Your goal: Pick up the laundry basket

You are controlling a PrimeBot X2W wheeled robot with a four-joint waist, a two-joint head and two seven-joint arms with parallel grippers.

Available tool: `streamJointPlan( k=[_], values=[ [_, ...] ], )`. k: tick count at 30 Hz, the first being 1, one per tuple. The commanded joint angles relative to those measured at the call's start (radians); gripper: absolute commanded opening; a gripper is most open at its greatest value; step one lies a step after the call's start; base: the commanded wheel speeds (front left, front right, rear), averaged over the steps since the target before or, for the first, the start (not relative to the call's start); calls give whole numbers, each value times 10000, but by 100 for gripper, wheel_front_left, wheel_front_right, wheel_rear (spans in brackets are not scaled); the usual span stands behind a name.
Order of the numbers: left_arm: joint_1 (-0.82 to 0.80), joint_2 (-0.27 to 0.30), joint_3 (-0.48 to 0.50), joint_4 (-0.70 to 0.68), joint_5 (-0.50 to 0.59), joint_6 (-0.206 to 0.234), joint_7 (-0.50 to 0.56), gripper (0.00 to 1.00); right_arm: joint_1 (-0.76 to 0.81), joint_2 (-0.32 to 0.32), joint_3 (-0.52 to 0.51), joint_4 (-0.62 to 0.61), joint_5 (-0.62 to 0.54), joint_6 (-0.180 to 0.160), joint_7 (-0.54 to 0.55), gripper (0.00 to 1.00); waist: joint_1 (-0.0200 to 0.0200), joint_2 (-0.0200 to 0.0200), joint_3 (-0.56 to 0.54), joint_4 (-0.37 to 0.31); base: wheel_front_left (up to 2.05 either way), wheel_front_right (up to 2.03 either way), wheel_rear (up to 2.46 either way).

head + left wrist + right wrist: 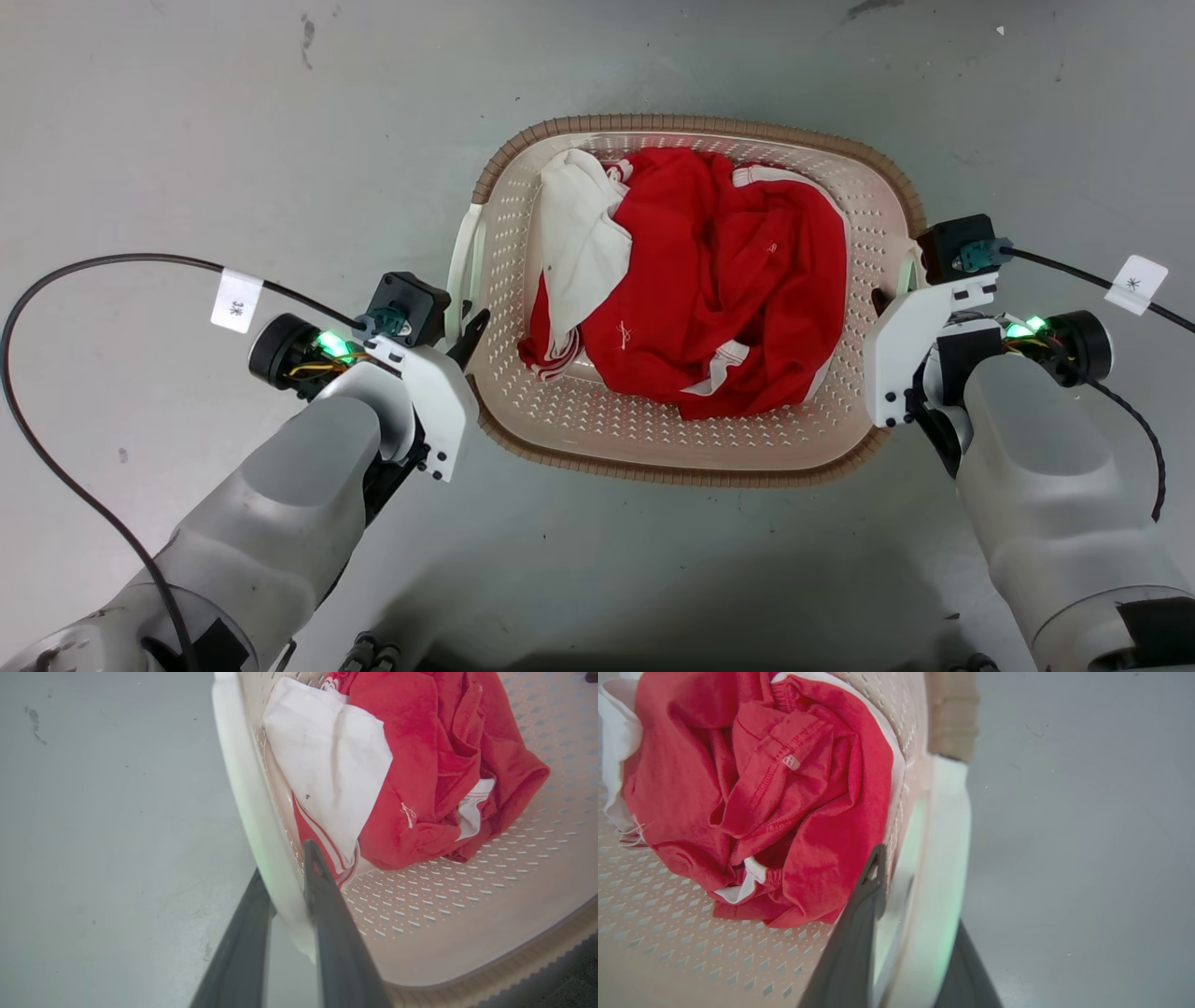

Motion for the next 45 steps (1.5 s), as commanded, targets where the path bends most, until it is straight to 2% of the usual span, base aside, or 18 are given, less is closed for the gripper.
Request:
streamJointPlan(
  k=[1, 7, 13, 18, 31, 45],
  values=[
    [-105, 127, -131, 6, -16, 19, 6, 0, -143, -60, 51, -13, 11, -3, -33, 0, -1, 0, -18, -9, 0, 0, 0],
    [-72, 254, -721, -195, -546, 17, 166, 0, -149, -62, 40, 82, -91, -3, 74, 0, -1, 0, -300, -54, 0, 0, 0],
    [61, 545, -1142, -848, -858, 16, 880, 0, -202, -57, 333, 315, -386, -3, 780, 0, -1, 0, -893, -74, 0, 0, 0],
    [207, 806, -1227, -1357, -990, 16, 1393, 0, -241, -58, 903, 524, 59, -1, 1534, 0, -1, 0, -1567, -109, 0, 0, 0],
    [1147, 1560, -1276, -2845, -1579, -7, 3754, 0, 209, -61, 2470, 674, 1229, -3, 3207, 0, -1, 0, -3809, -247, 0, 0, 0],
    [2013, 2258, -1269, -4325, -2450, -32, 5368, 0, 1211, -39, 3482, 563, 2991, -1, 4085, 0, -1, 0, -6173, -131, 0, 0, 0]
  ],
)
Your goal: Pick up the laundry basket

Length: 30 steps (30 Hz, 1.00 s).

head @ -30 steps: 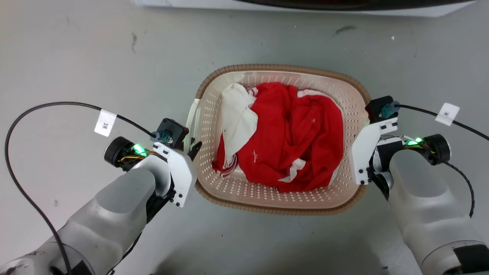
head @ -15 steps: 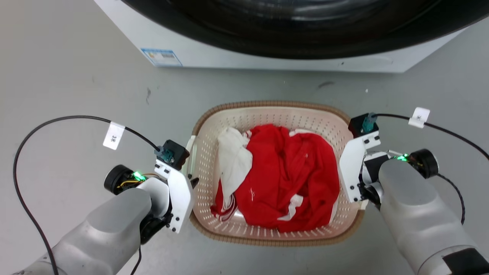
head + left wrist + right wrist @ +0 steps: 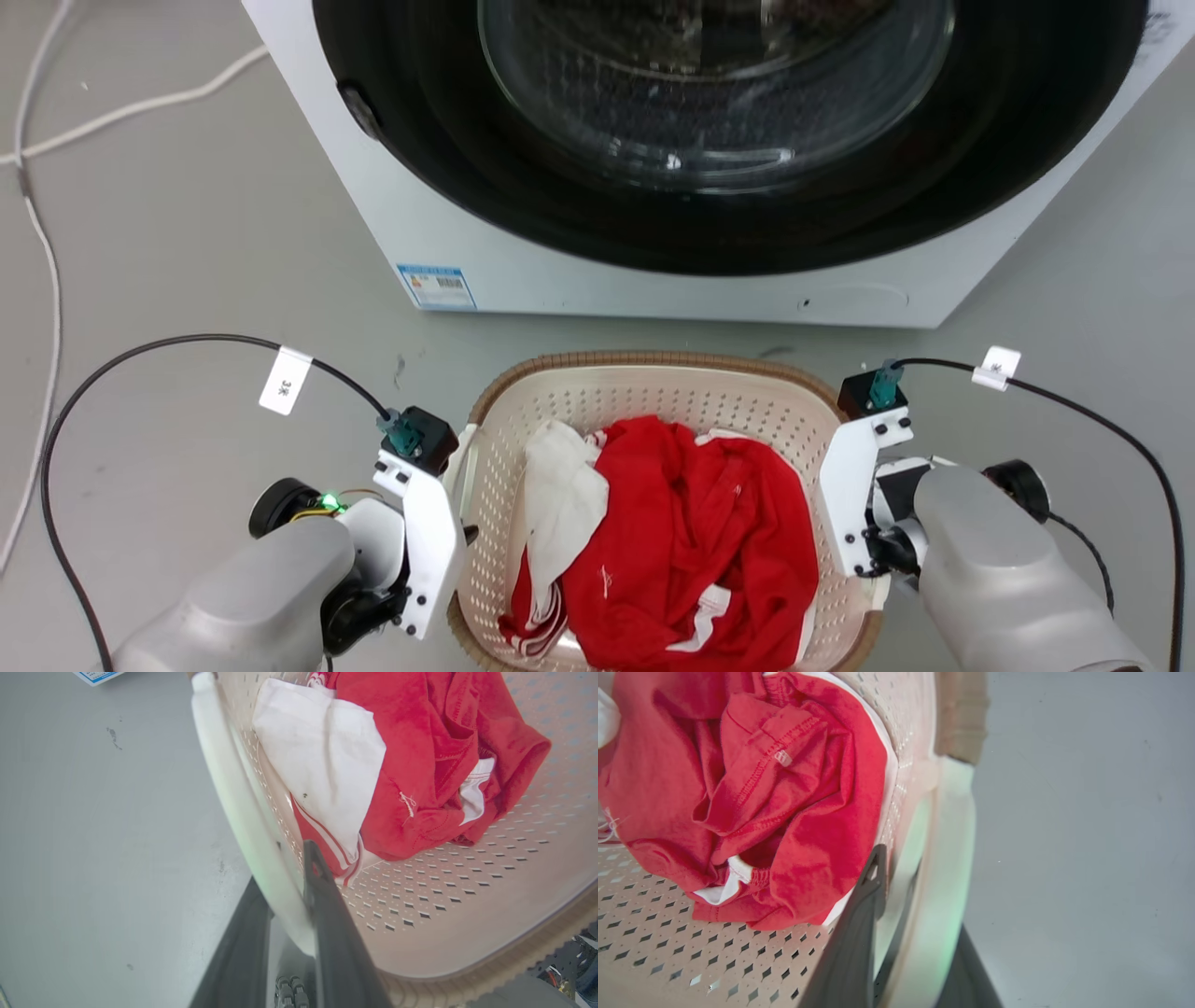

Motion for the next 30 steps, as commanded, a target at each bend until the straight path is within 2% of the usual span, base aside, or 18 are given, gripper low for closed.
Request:
streamJointPlan(
  k=[1, 19, 30],
  values=[
    [213, 74, -83, -160, 51, -95, 173, 0, 64, -17, 169, -139, 50, -1, 9, 0, 2, 0, -480, 18, 0, 0, 0],
    [1343, 720, -95, -932, 86, -105, 489, 0, 688, -19, 1403, -470, 1085, 2, 680, 0, 2, 0, -1696, -106, 0, 0, 0],
    [1435, 717, -90, -958, 55, -104, 627, 0, 769, -25, 1594, -310, 1403, 2, 1003, 0, 2, 0, -2019, -183, 0, 0, 0]
  ],
)
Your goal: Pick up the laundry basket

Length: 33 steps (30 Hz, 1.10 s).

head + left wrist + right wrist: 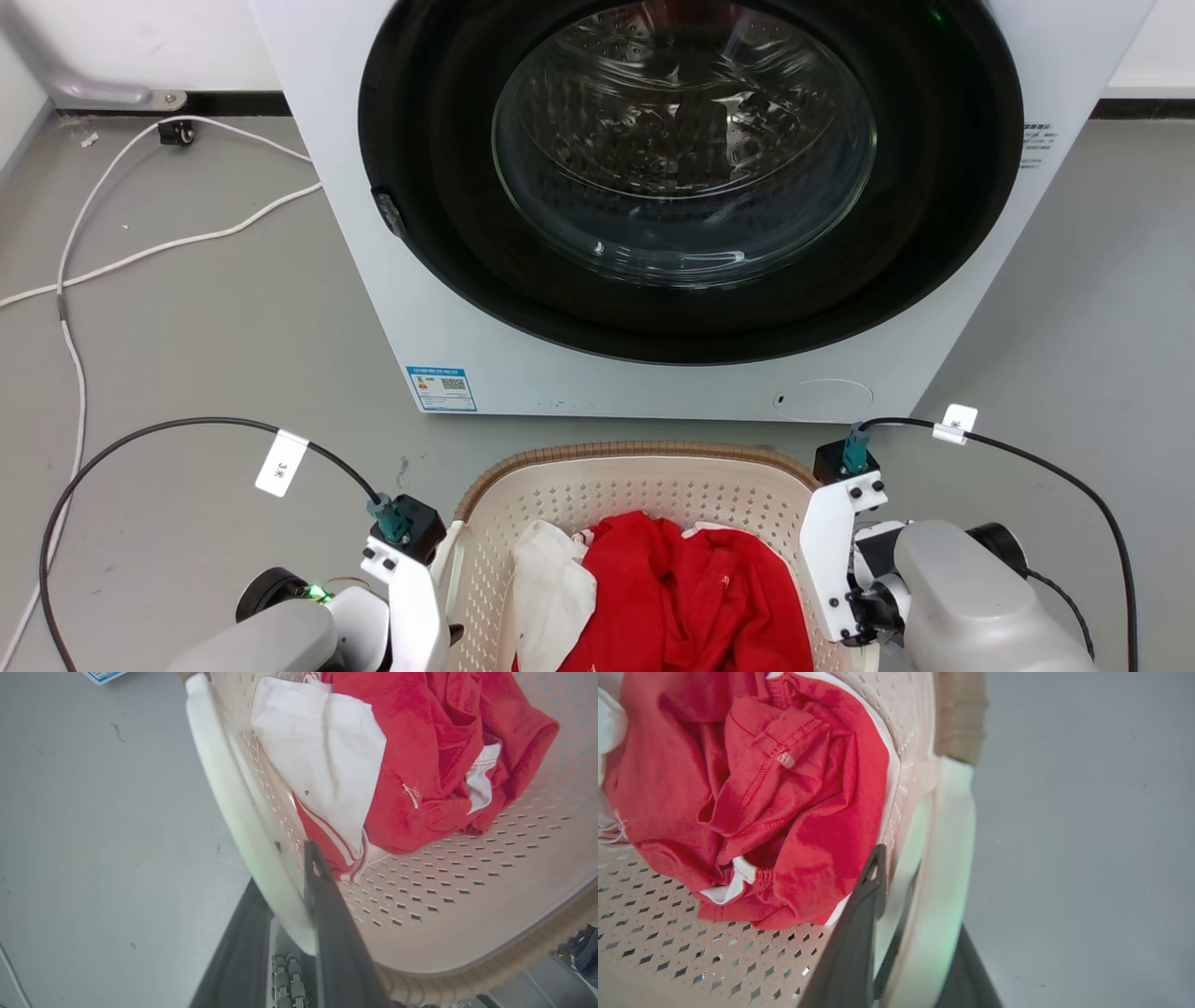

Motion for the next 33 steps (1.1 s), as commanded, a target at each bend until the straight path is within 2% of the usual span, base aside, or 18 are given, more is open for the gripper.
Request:
streamJointPlan(
  k=[1, 13, 33],
  values=[
    [-55, -4, -102, 24, 93, -113, 114, 0, -149, -42, 46, -10, -20, 4, -22, 0, 2, 0, -7, -19, 0, 0, 0],
    [-308, -188, -87, 312, 26, -93, 60, 0, -384, -49, -23, 309, -30, 4, 30, 0, 2, 0, -38, -130, 0, 0, 0],
    [-508, -172, -90, 504, 91, -81, 165, 0, -689, -69, 57, 501, 106, 3, 6, 0, 2, 0, -119, -89, 0, 0, 0]
  ],
)
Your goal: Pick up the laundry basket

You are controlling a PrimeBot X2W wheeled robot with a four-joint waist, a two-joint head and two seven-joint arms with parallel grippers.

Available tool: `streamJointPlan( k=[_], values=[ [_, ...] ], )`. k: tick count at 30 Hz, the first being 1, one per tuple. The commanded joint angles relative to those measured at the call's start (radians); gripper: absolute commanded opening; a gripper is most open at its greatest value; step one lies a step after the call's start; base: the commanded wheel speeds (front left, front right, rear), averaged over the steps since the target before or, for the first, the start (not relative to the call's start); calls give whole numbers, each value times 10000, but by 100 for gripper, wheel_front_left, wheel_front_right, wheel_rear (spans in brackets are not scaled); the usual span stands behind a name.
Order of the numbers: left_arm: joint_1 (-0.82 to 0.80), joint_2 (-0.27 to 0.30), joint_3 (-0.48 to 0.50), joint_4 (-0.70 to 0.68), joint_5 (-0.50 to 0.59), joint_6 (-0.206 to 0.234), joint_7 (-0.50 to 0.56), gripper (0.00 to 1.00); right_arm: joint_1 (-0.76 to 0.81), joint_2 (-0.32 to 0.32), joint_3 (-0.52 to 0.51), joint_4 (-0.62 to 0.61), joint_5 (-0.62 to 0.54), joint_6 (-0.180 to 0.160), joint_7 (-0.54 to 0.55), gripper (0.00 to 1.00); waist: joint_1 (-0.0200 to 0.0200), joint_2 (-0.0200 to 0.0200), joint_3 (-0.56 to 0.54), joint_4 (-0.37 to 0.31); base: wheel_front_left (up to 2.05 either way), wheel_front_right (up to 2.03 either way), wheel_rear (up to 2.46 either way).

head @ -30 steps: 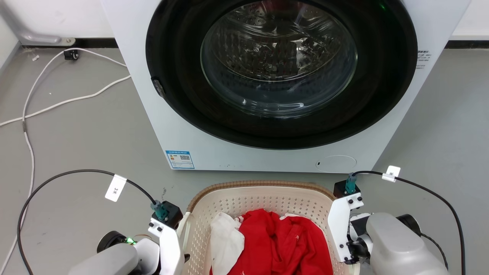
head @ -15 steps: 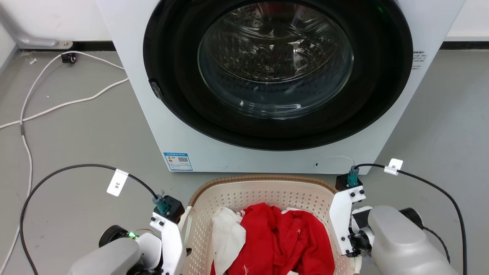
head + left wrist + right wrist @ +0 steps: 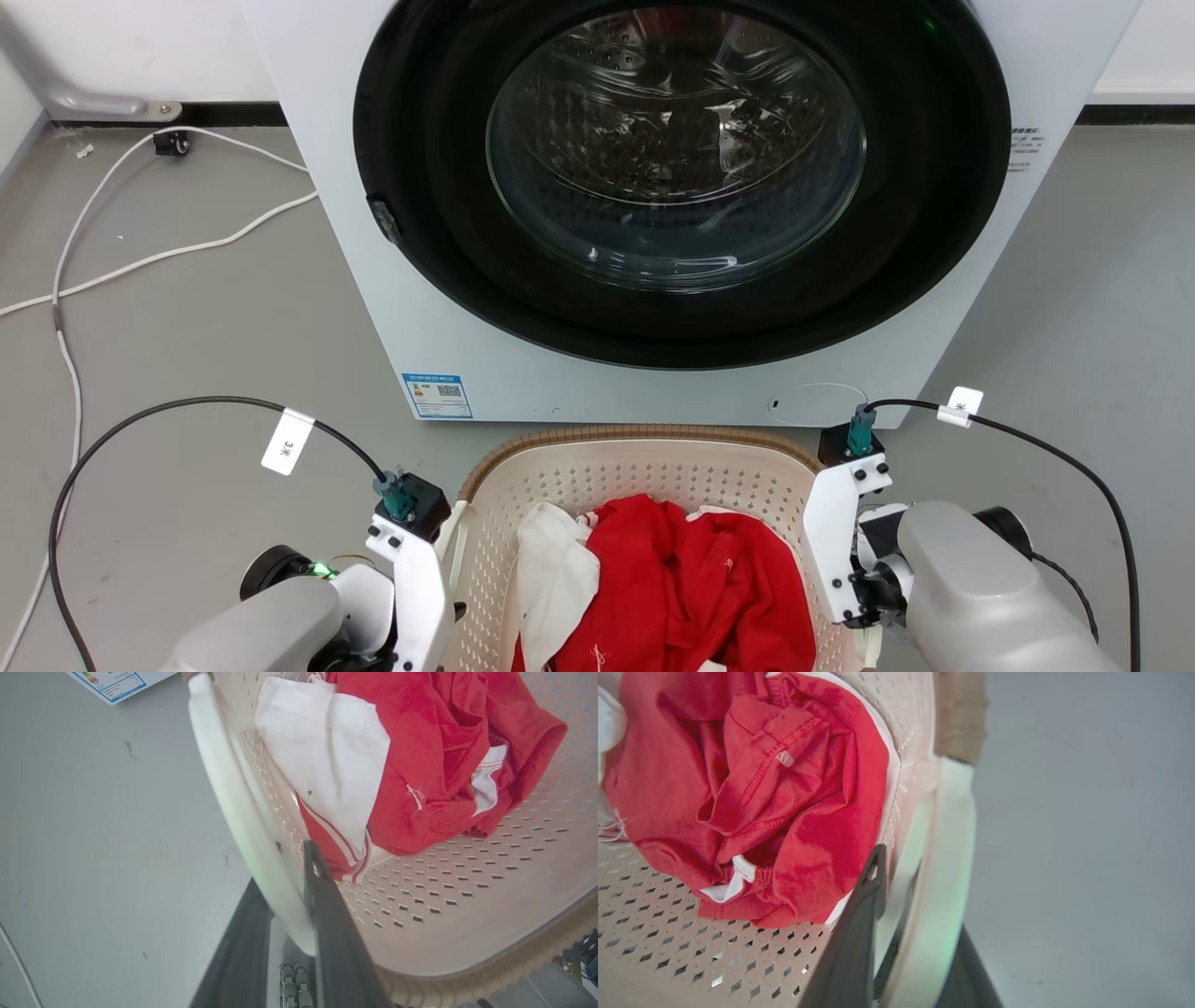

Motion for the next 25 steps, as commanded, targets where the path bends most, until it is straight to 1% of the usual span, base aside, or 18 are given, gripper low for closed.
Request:
streamJointPlan(
  k=[1, 13, 25],
  values=[
    [-119, 92, -69, 76, 66, -41, 86, 0, -209, -104, 71, 0, 27, 1, -30, 0, 0, -1, 6, -5, 0, 0, 0],
    [-69, 89, -72, 158, -52, -40, 382, 0, -274, -108, 246, 9, 230, 1, 131, 0, 0, -1, -47, -34, 0, 0, 0],
    [-19, 80, -71, 178, -46, -40, 395, 0, -308, -111, 334, 99, 316, 1, 167, 0, 0, -1, -136, 16, 0, 0, 0]
  ],
)
